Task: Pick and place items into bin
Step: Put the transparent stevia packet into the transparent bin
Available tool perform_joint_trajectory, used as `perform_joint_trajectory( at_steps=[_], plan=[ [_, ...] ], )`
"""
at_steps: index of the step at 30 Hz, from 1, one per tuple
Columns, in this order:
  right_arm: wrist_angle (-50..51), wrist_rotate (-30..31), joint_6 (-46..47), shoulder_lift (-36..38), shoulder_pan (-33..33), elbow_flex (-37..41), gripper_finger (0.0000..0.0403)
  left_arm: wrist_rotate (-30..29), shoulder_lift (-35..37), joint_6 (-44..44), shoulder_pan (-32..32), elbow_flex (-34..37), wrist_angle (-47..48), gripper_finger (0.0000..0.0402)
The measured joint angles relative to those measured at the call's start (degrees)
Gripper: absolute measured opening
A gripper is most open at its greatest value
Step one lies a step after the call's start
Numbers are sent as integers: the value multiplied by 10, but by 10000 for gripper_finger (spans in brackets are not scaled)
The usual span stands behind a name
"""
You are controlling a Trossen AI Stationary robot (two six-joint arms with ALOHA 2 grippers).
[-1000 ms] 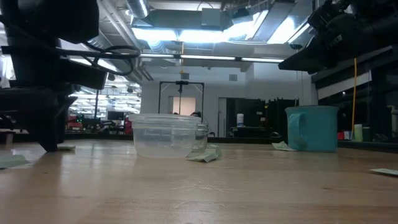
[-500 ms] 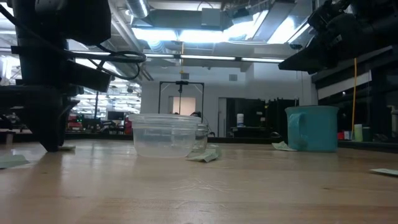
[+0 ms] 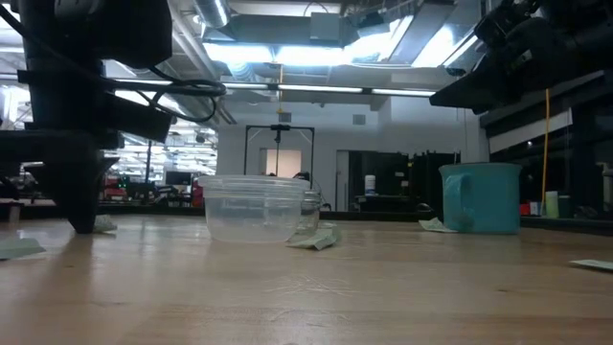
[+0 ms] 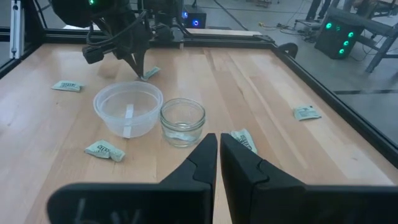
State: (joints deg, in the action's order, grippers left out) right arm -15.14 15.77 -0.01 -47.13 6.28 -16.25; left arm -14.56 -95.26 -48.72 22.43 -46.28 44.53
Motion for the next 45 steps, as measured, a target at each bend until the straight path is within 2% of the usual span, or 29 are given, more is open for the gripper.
perform_joint_trajectory(
  at_steps=[7, 15, 22, 29, 32, 36, 41, 45],
  plan=[
    [0, 0, 0, 0, 0, 0, 26, 4, 12, 26, 9, 0, 0, 2],
    [0, 0, 0, 0, 0, 0, 26, -12, 88, 71, 22, -10, 2, 2],
    [0, 0, 0, 0, 0, 0, 26, -66, 168, 122, 48, -10, 5, 2],
    [1, 0, 0, 0, 0, 0, 26, -163, 246, 120, 107, 4, -6, 2],
    [1, 0, 0, 0, 0, 0, 26, -208, 272, 128, 133, 25, -51, 2],
    [1, 0, -1, 0, 0, 0, 26, -229, 303, 167, 152, 64, -143, 2],
    [1, 0, -2, 0, 0, 0, 26, -233, 333, 261, 148, 108, -265, 2],
    [1, 0, -2, 0, 0, 0, 26, -203, 349, 332, 129, 146, -364, 2]
  ],
)
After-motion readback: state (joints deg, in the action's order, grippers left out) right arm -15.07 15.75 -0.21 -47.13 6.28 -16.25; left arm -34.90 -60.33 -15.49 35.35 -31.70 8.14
